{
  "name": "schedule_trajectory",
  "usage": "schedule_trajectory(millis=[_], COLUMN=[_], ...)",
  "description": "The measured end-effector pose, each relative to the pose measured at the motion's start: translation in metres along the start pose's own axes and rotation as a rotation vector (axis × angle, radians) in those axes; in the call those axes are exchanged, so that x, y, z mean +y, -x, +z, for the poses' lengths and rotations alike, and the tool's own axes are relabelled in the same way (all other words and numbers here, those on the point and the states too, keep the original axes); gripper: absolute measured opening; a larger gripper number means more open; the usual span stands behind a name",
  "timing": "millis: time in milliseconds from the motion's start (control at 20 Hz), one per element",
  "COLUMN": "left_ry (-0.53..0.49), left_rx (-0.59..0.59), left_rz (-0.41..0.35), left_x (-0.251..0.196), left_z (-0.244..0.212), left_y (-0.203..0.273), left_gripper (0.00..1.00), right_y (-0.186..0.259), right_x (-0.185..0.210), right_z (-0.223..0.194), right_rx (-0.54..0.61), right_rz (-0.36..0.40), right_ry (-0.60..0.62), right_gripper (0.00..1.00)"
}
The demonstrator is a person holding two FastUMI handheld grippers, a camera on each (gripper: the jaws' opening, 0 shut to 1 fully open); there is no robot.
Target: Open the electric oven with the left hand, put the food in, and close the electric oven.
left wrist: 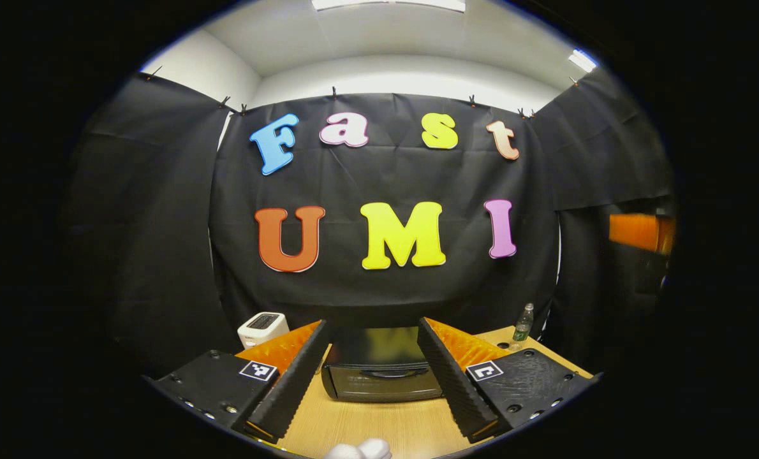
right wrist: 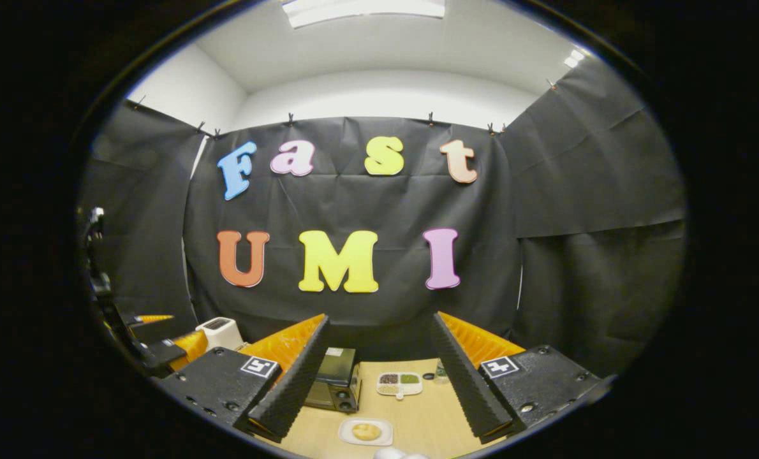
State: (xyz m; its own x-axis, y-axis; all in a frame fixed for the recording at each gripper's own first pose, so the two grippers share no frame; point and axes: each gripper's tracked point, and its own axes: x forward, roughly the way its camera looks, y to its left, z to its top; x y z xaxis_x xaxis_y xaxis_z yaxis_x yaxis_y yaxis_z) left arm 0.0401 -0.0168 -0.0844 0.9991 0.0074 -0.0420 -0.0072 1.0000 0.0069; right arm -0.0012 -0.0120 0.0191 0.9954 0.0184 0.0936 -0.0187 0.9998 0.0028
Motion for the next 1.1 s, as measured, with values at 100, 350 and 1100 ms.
schedule_trajectory(millis=[100,350,1100], left_ry=[-0.002,0.009,0.011], left_rx=[0.003,0.039,0.200], left_rz=[-0.009,-0.031,-0.002], left_x=[-0.010,-0.031,-0.039], left_z=[-0.025,-0.082,-0.191], left_y=[-0.010,-0.039,-0.163], left_gripper=[0.93,0.93,0.94], right_y=[0.001,0.001,-0.024], right_x=[-0.004,-0.015,-0.037], right_z=[0.006,0.012,-0.024], right_rx=[-0.022,-0.049,0.067], right_rz=[0.001,-0.007,-0.066], right_ry=[0.002,0.002,0.058], right_gripper=[1.00,1.00,1.00])
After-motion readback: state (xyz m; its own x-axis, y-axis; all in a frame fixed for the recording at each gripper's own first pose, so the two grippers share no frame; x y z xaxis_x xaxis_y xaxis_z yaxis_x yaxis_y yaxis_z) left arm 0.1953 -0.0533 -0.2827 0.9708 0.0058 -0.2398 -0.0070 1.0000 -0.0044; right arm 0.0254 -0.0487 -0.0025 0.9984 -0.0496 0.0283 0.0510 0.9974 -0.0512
